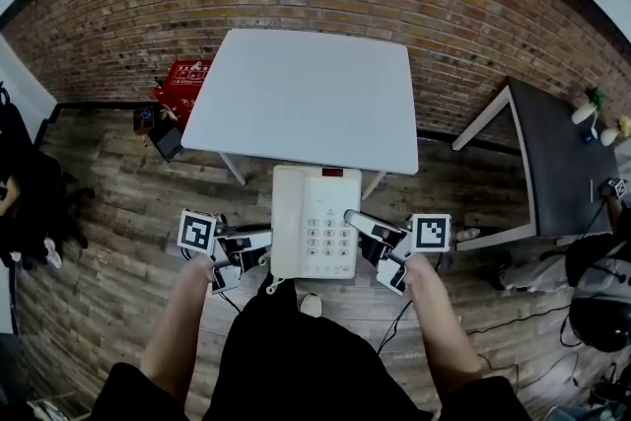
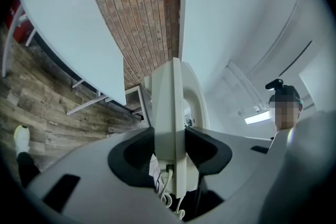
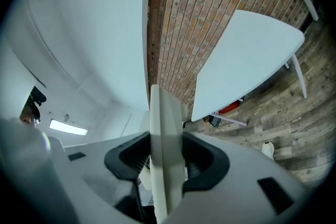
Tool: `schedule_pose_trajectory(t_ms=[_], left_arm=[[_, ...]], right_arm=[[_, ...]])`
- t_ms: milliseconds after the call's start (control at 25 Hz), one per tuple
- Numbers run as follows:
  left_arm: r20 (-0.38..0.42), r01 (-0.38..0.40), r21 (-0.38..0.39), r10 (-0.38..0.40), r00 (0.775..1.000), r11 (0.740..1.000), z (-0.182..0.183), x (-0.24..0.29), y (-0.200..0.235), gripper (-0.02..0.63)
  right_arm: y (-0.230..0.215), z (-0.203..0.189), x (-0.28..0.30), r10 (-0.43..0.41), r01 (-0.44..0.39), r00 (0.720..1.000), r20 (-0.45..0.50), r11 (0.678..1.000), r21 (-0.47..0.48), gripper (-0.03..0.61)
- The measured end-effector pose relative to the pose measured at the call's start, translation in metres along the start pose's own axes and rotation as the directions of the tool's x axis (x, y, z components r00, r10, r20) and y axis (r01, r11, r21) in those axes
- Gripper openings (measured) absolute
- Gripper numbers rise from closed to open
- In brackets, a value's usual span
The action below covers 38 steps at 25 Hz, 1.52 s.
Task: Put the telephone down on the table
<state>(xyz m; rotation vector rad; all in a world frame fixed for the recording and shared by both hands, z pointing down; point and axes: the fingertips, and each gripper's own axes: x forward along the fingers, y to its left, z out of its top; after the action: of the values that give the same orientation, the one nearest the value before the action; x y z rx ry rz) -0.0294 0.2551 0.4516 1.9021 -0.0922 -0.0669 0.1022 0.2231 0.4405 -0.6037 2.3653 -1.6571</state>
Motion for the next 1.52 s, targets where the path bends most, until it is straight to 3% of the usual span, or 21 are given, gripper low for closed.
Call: schedule_pose_trajectory(t_ms=[800, 1160, 1520], left_arm=[[-0.061, 0.030, -0.036, -0.032, 0.998, 0.999, 0.135, -0.013, 0.066, 0.189], [-0.088, 0.055, -0.051, -0.060, 0.994, 0.997, 0.202, -0.026, 0.091, 0.189], [-0.123, 0.057, -0.080, -0.067, 0.990, 0.995, 0.252, -0.028, 0.117, 0.189]], right_arm=[[-0.053, 0.102, 0.081, -0.081, 0.080, 0.996, 0.043, 0.996, 0.032, 0.195], [-0.059, 0.152, 0.132, -0.073, 0.071, 0.995, 0.062, 0.997, 0.038, 0.195], [-0.084, 0.188, 0.156, -0.129, 0.124, 0.987, 0.093, 0.991, 0.059, 0.194]])
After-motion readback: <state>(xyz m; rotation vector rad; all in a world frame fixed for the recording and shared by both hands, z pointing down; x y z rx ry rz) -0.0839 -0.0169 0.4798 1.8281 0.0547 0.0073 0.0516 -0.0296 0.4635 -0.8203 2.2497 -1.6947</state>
